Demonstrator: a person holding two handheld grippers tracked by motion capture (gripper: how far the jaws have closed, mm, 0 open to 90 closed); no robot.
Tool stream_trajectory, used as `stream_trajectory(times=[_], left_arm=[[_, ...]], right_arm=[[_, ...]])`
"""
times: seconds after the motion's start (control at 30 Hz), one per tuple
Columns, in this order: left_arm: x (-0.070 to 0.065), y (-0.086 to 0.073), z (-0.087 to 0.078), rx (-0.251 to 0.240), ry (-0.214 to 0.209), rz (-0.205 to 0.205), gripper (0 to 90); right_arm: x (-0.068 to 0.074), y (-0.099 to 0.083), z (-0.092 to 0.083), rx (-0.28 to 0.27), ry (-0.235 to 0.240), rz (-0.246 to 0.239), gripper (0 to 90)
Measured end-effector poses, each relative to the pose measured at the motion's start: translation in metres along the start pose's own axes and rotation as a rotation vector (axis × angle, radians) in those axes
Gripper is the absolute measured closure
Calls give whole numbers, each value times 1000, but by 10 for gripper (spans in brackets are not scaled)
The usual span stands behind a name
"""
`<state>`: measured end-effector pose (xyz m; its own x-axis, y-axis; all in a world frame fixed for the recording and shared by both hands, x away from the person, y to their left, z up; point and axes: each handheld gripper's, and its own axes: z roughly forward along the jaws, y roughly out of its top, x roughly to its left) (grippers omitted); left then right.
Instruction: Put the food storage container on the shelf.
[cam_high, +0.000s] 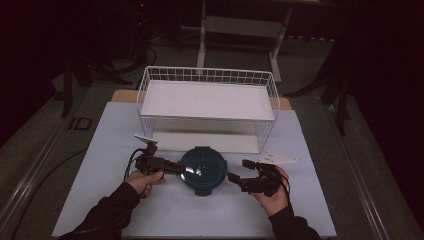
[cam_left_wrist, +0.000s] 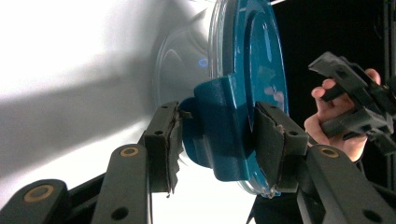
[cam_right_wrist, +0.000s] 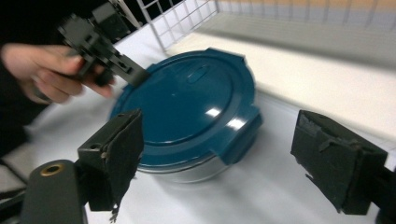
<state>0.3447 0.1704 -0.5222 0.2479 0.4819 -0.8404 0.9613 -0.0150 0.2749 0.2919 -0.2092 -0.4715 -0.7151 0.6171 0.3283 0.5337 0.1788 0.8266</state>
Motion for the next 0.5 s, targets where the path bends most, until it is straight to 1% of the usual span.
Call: stream_trajectory(times=[0.03,0.1,0.13,0.17,0.23,0.3,0.37,0.4,0.43,0.5], left_arm=[[-1,-1,0,-3,1,17,539],[-4,-2,-1,-10,3,34,546],[-6,-3,-1,-15,12,49,548],[-8,-4,-1,-18,12,61,550],[-11,-6,-2,-21,20,90,552],[-14,-10,-3,-33,27,108,555],[-16,-12,-3,-37,30,131,558],[-17,-14,-4,-36,31,135,559],[-18,-15,-4,-39,33,149,560],[-19,-16,-4,-40,34,167,563]], right_arm=[[-2,0,1,8,14,24,180],[-4,-1,4,28,47,80,195],[-6,-2,6,38,69,110,210],[-9,-3,8,46,88,144,211],[-13,-5,12,56,116,205,232],[-19,-8,15,65,141,257,291],[-23,-10,18,80,172,299,352],[-25,-11,18,89,171,316,390],[-27,-13,20,92,183,327,409],[-30,-15,21,102,178,337,414]])
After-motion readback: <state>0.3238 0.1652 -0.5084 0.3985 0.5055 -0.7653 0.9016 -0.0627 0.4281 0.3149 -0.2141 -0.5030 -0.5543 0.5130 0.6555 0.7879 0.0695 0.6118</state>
